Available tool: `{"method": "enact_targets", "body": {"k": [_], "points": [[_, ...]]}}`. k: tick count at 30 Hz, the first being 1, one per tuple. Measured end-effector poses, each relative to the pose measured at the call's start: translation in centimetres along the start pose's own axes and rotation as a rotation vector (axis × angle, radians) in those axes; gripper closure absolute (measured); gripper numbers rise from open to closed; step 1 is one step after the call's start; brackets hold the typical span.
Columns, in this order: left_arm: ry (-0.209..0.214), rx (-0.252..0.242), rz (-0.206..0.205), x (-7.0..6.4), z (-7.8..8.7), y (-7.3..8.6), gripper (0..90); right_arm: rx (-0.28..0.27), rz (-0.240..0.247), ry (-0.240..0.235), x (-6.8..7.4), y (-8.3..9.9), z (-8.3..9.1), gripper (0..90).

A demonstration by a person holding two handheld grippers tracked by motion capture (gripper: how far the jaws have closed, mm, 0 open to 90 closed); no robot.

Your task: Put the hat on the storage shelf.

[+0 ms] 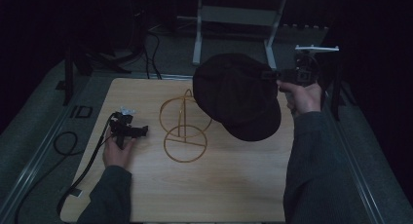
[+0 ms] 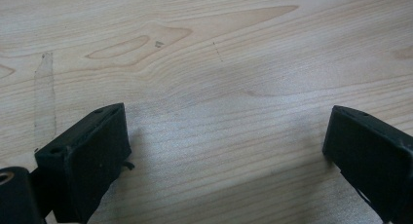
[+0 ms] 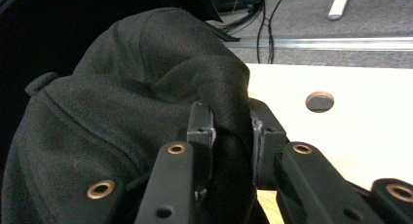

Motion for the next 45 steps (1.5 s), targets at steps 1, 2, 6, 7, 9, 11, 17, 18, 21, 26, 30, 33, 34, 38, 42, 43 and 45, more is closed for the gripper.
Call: {"method": "enact_targets", "body": {"k": [1,2,6,7,9,11,17,18,21,26,30,33,34,38,42,43,45], "points": [[0.0,0.0,0.0,0.0,0.0,0.0,2.7,0.0,0.002,-0.003,0.1,0.0,0.0,75.0],[0.0,0.0,0.0,0.0,0.0,0.0,2.7,0.001,0.004,-0.007,0.2,-0.1,-0.1,75.0],[0.0,0.0,0.002,0.0,0.0,0.0,2.7,0.004,0.008,-0.029,0.8,-0.2,-0.6,75.0],[0.0,0.0,0.002,0.0,0.0,0.0,2.7,0.006,0.012,-0.034,1.0,-0.2,-0.7,75.0],[0.0,0.0,0.002,0.0,0.0,0.0,2.7,0.01,0.019,-0.038,1.4,-0.4,-1.0,75.0],[0.0,0.0,0.002,0.0,0.0,0.0,2.7,0.014,0.027,-0.042,1.8,-0.5,-1.2,75.0],[0.0,0.0,0.002,0.0,0.0,0.0,2.7,0.027,0.045,-0.058,2.9,-0.8,-2.0,75.0],[0.0,0.0,0.002,0.0,0.0,0.0,2.7,0.03,0.047,-0.06,3.2,-0.8,-2.2,74.9],[0.0,0.0,0.001,0.0,0.0,0.0,2.7,0.04,0.057,-0.065,3.8,-1.0,-2.7,74.9],[0.0,0.0,0.001,0.0,0.0,0.0,2.7,0.068,0.081,-0.084,4.9,-0.9,-3.7,74.8],[0.0,0.001,0.001,0.0,0.0,0.0,2.7,0.086,0.091,-0.084,5.4,-0.8,-4.6,74.5],[0.0,0.0,0.001,0.0,0.0,0.0,2.7,0.094,0.093,-0.086,5.8,-0.6,-5.3,74.5],[0.0,0.0,0.001,0.0,0.0,0.0,2.7,0.098,0.095,-0.092,6.0,-0.6,-5.6,74.5],[-0.001,0.0,0.001,0.0,0.0,0.0,2.7,0.112,0.101,-0.105,6.9,-0.4,-6.9,74.5],[0.0,-0.001,0.002,0.0,0.0,0.0,2.7,0.126,0.114,-0.106,7.7,-0.4,-7.9,74.4],[-0.001,0.0,0.002,0.0,0.0,0.0,2.7,0.13,0.116,-0.105,7.8,-0.4,-8.1,74.4],[-0.001,-0.001,0.002,0.0,0.0,0.0,2.7,0.136,0.112,-0.105,8.0,-0.3,-8.6,74.4]]}}
Point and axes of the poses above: each handheld gripper's, and its own axes: z roughly backward along the jaws, y roughly out of its underside, x roughly to its left, the point moved 3 cm from there along -z, roughly forward along the jaws
